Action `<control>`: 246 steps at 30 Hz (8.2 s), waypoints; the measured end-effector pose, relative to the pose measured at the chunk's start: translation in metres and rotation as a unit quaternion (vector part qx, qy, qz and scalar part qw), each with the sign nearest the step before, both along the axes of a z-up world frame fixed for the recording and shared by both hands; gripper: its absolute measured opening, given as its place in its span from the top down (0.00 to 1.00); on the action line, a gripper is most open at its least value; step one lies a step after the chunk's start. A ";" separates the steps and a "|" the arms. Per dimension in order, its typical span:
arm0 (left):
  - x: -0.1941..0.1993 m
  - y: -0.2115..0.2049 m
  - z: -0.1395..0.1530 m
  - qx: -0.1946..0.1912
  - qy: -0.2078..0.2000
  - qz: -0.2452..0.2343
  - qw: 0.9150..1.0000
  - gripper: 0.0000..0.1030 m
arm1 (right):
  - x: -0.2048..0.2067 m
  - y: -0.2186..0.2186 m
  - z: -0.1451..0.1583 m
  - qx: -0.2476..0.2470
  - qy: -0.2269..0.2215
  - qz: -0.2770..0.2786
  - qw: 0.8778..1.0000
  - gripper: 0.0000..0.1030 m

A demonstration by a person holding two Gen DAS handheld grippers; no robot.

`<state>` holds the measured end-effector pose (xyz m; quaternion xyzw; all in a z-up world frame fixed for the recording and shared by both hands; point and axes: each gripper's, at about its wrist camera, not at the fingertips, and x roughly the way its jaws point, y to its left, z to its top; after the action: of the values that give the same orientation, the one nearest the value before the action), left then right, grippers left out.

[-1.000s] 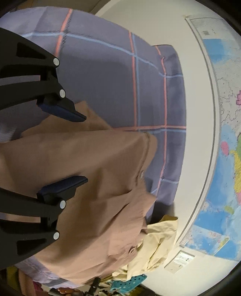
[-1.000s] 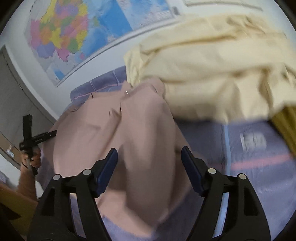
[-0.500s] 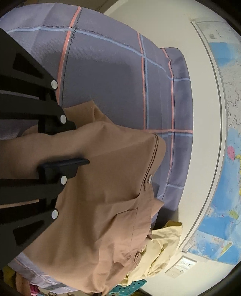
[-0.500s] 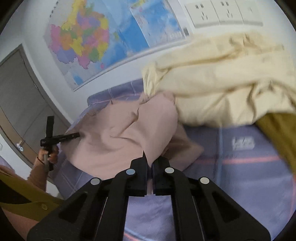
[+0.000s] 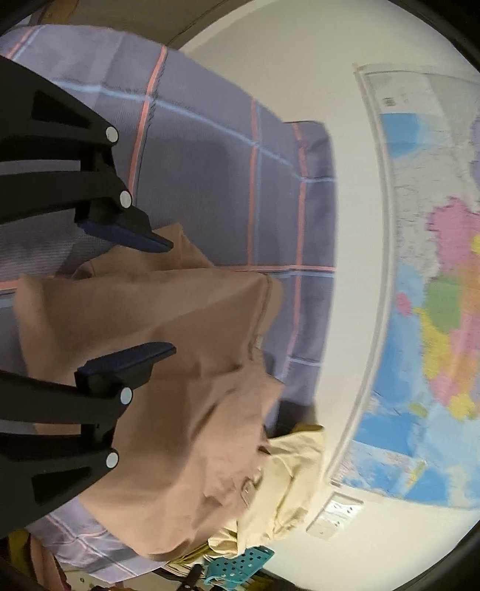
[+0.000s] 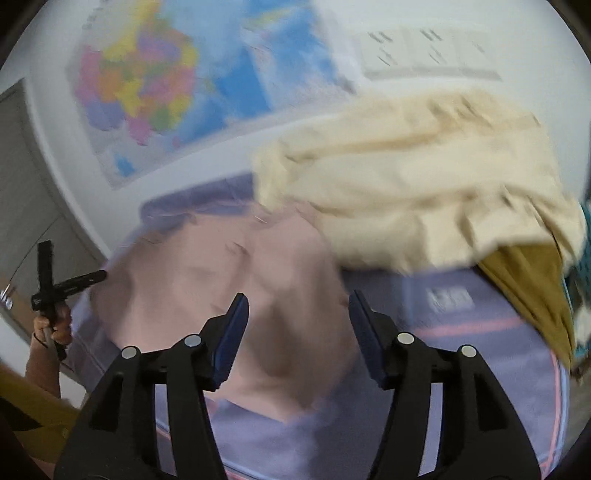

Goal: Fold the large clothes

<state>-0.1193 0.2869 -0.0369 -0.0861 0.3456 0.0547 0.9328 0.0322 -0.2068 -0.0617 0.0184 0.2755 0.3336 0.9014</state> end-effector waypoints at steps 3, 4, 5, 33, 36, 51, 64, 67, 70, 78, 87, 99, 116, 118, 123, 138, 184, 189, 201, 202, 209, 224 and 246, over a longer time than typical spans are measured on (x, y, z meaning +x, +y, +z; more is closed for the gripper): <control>-0.002 -0.015 0.006 0.014 -0.012 -0.025 1.000 0.50 | 0.003 0.038 -0.003 -0.019 -0.007 0.045 0.999 0.39; -0.001 -0.019 0.004 0.019 -0.011 -0.030 0.999 0.48 | 0.008 0.055 -0.011 -0.039 -0.004 0.061 0.997 0.39; 0.003 -0.023 -0.001 0.025 -0.003 -0.034 0.999 0.48 | 0.013 0.070 -0.019 -0.053 0.002 0.073 0.996 0.40; 0.066 -0.053 -0.018 0.024 0.042 -0.104 0.993 0.42 | 0.058 0.189 -0.059 -0.122 0.043 0.107 0.986 0.45; 0.091 -0.051 -0.034 0.036 0.075 -0.096 0.992 0.42 | 0.072 0.190 -0.065 -0.119 0.046 0.093 0.987 0.54; 0.068 -0.040 -0.021 0.032 0.046 -0.057 0.997 0.41 | 0.044 0.160 -0.040 -0.062 0.032 0.104 0.992 0.40; 0.061 -0.038 -0.038 0.028 0.066 -0.036 0.997 0.37 | 0.050 0.120 -0.059 -0.070 0.072 0.046 0.994 0.37; 0.047 -0.034 -0.031 0.015 0.052 -0.032 0.998 0.38 | 0.057 0.115 -0.067 -0.050 0.085 0.044 0.994 0.37; 0.016 -0.023 -0.016 -0.020 0.019 -0.024 0.999 0.32 | 0.056 0.116 -0.068 -0.049 0.080 0.046 0.994 0.36; -0.051 -0.003 -0.026 -0.088 0.059 0.027 0.994 0.31 | 0.054 0.118 -0.068 -0.044 0.079 0.059 0.994 0.29; -0.046 -0.025 -0.050 -0.186 0.079 -0.018 0.979 0.31 | 0.051 0.109 -0.067 -0.023 0.086 0.068 0.994 0.29; -0.014 -0.026 -0.059 -0.295 0.029 -0.019 0.955 0.19 | 0.036 0.089 -0.061 0.012 0.093 0.074 0.993 0.27; 0.028 -0.044 -0.053 -0.208 0.029 0.020 0.978 0.28 | -0.021 -0.006 -0.057 0.114 0.133 0.048 0.983 0.24; 0.029 -0.042 -0.053 -0.208 0.028 0.023 0.977 0.32 | -0.027 -0.024 -0.063 0.143 0.156 0.034 0.977 0.23; 0.029 -0.041 -0.053 -0.198 0.033 0.020 0.979 0.33 | -0.026 -0.036 -0.094 0.142 0.221 -0.012 0.965 0.23; 0.032 -0.038 -0.053 -0.196 0.045 0.005 0.980 0.31 | 0.020 0.025 -0.094 0.141 0.194 -0.016 0.971 0.20; 0.069 -0.048 -0.053 -0.135 0.056 0.004 0.989 0.43 | 0.085 0.075 -0.094 0.121 0.203 0.060 0.970 0.53; 0.072 -0.055 -0.052 -0.106 0.060 0.014 0.992 0.52 | 0.085 0.076 -0.093 0.117 0.204 0.065 0.970 0.49; 0.068 -0.042 -0.043 -0.154 0.053 -0.002 0.987 0.80 | 0.077 0.058 -0.086 0.160 0.214 0.079 0.960 0.75; 0.066 -0.040 -0.040 -0.159 0.053 -0.005 0.986 0.81 | 0.075 0.056 -0.082 0.168 0.215 0.083 0.959 0.75; 0.062 -0.029 0.004 -0.150 0.027 -0.039 0.988 0.85 | 0.060 0.066 -0.033 0.179 0.193 0.124 0.957 0.79; 0.095 0.114 0.117 -0.030 -0.063 0.072 0.995 0.84 | 0.111 0.242 0.077 0.173 0.099 0.231 0.952 0.80; 0.120 0.286 -0.041 -0.029 0.048 0.251 0.966 0.55 | 0.125 0.319 -0.079 0.073 0.242 0.247 0.935 0.31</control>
<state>0.0008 0.5729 -0.0778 -0.1945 0.3589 0.2815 0.8684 0.1570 0.1127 -0.1406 0.0953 0.4558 0.5507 0.6928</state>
